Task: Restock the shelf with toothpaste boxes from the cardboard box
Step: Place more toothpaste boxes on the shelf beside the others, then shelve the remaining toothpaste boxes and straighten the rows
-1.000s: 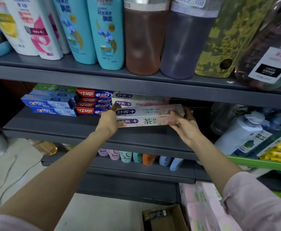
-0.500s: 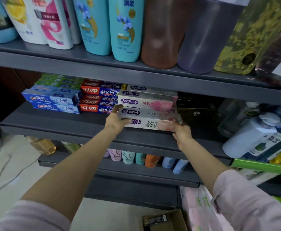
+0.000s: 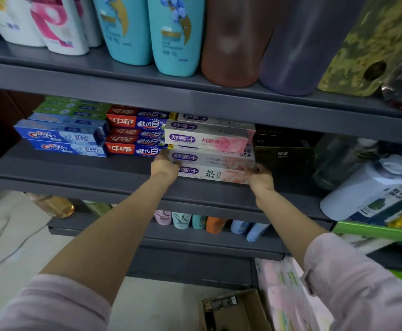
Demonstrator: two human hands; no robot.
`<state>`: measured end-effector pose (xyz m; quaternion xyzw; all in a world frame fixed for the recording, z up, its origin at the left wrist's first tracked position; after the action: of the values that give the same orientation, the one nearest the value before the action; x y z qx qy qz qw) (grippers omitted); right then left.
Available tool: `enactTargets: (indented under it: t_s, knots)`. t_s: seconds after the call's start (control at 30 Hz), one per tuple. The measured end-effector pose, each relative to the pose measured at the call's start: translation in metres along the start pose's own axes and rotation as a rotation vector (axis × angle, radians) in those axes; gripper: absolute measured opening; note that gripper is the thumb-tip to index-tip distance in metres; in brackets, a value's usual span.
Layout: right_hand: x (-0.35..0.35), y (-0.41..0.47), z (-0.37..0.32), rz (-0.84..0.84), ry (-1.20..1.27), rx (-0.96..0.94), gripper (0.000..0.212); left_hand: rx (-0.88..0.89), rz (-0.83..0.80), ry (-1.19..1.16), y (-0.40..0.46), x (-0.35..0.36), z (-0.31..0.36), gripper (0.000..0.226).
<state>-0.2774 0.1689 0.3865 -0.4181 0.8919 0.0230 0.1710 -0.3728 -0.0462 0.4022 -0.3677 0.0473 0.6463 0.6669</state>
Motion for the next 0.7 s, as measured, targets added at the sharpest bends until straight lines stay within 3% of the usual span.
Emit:
enactTargets:
  t_s: [0.23,0.47,0.7]
  knots:
    - [-0.009,-0.016,-0.006,-0.107,-0.174,-0.107,0.035,0.051,0.083,0.161,-0.026,-0.004,-0.004,0.045]
    - [-0.025,-0.1,0.002,-0.263,-0.383,-0.252,0.033,0.161,-0.074,0.245,-0.094,0.008,-0.043,0.025]
    - [-0.056,-0.204,0.068,-0.441,-0.685,-0.191,0.026,0.189,-0.224,0.363,-0.182,0.043,-0.129,0.015]
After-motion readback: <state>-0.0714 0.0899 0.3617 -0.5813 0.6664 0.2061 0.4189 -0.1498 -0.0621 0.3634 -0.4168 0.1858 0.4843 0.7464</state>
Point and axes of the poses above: each hand's wrist, its own y-axis towards the middle knuckle, its own x-axis out of the palm, z = x × y, the point moved 3 cm from there along y, towards the middle knuckle, and after that the axes turned 12 degrees about -x, right-handed, at the moved point
